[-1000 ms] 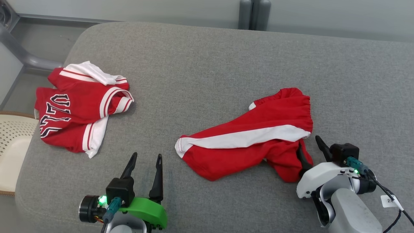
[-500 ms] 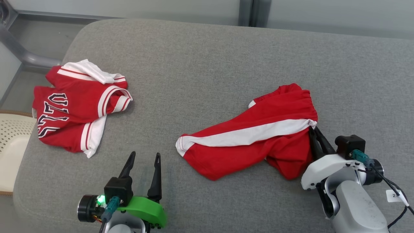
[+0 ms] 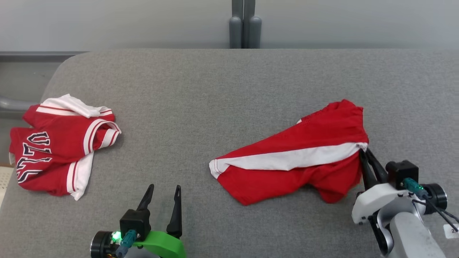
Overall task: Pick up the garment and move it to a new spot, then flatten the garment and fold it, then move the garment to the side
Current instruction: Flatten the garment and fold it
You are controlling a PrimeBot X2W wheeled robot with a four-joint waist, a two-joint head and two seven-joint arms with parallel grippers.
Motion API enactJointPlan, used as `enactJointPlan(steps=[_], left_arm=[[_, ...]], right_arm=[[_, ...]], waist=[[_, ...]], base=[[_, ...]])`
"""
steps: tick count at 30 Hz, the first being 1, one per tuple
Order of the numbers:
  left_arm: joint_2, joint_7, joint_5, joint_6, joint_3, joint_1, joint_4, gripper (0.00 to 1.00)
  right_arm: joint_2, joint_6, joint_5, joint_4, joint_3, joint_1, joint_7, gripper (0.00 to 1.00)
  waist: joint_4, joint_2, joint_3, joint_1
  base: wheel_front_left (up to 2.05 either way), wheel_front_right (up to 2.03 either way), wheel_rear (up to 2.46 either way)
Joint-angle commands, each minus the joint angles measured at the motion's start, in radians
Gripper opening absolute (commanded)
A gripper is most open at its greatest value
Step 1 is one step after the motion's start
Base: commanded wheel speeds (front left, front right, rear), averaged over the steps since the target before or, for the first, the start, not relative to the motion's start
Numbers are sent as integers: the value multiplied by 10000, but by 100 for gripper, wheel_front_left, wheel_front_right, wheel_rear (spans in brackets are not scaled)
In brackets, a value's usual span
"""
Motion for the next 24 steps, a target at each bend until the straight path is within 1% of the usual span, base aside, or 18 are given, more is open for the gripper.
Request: enactJointPlan(steps=[1, 2, 3, 4, 6, 8, 15, 17, 24], left_arm=[[29, -7, -107, 56, -3, 185, 41, 100], [30, -5, -130, 54, 9, 228, 57, 100], [30, -5, -126, 54, 3, 261, 66, 100], [29, -5, -122, 49, -1, 301, 81, 100], [32, -5, -91, 61, 21, 378, 117, 100], [30, -5, -64, 96, 45, 397, 115, 100], [30, -5, -21, 160, 198, 477, -170, 100], [30, -5, -55, 179, 218, 480, -245, 100], [30, -5, -219, 207, 208, 440, -373, 100]], right_arm=[[12, 1, -70, 142, 60, 281, -6, 0], [60, 1, -88, 338, 73, 421, -6, 20], [83, 1, -132, 501, 85, 504, -6, 49], [116, 1, -175, 627, 104, 550, -7, 100], [263, 1, -255, 720, 10, 670, -7, 100], [332, -1, -331, 469, -176, 825, -6, 100], [618, 1, -304, -1483, -643, 1309, -6, 100], [646, 1, -241, -1832, -698, 1484, -6, 100], [668, 1, 239, -1954, -441, 1675, -6, 100]], waist=[[-428, 0, -412, 0], [-510, 0, -479, 0], [-563, 0, -524, 0], [-617, 0, -574, 0], [-735, 0, -694, 0], [-789, 0, -754, 0], [-925, 0, -831, 0], [-951, 0, -830, 0], [-1008, 0, -728, 0]], base=[[0, 0, 0], [0, 0, 0], [0, 0, 0], [0, 0, 0], [0, 0, 0], [0, 0, 0], [0, 0, 0], [0, 0, 0], [0, 0, 0]])
